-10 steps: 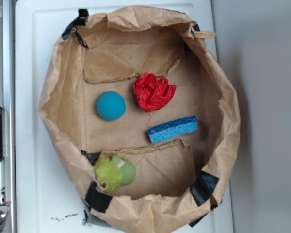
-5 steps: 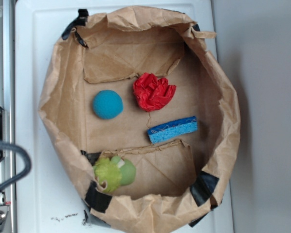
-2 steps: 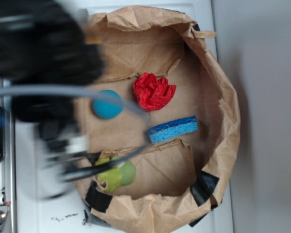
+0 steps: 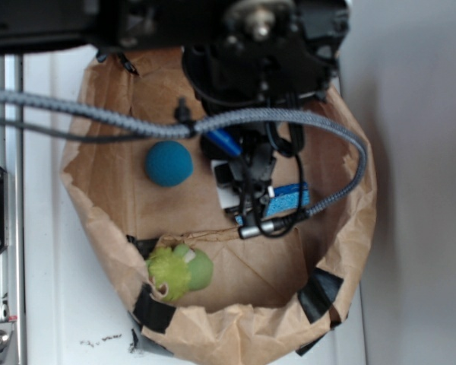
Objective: Grab the blue ball.
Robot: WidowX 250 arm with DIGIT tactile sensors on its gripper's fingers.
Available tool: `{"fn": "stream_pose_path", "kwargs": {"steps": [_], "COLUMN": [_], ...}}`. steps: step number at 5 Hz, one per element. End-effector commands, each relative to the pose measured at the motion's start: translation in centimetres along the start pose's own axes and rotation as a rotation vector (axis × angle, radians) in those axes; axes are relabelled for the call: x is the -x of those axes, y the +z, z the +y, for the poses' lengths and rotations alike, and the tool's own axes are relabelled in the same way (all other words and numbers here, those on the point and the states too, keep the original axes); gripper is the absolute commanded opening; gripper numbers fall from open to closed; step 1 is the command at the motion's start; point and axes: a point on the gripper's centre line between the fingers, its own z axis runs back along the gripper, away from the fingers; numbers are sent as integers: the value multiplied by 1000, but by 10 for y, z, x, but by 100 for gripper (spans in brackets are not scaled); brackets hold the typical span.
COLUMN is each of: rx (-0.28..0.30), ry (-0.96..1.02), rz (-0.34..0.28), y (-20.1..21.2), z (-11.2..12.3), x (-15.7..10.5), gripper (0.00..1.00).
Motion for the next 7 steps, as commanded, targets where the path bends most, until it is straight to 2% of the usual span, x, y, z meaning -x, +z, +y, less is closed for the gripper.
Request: {"fn": "stream_pose_path", "kwargs": {"steps": [1,2,3,4,5,6,7], "rx": [8,34,63,50,43,53,57], "ry": [-12,-55,-104,-151,-214,-251,-255], "rz": [-62,-60,-39,-30,12,-5,30], "y": [17,-20,-39,-64,-76,-80,-88], "z": [-5,13,29,40,48,47,44], "x": [-6,-8,-6,4,23,64,81], "gripper": [100,100,100,100,100,100,100]}}
